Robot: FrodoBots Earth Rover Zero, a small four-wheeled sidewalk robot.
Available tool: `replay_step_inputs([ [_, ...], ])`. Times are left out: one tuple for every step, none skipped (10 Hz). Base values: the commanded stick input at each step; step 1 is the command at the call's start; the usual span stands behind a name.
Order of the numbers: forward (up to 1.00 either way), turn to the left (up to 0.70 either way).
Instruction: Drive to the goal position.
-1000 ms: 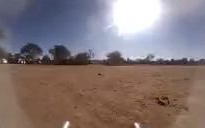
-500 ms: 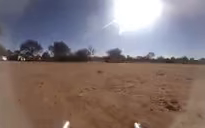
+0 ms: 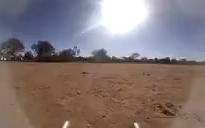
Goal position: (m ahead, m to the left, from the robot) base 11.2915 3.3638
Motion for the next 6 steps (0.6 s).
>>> replay_step_inputs([
  [0.5, 0.0],
  [0.5, 0.0],
  [0.5, 0.0],
  [0.5, 0.0],
  [0.5, 0.0],
  [0.5, 0.0],
])
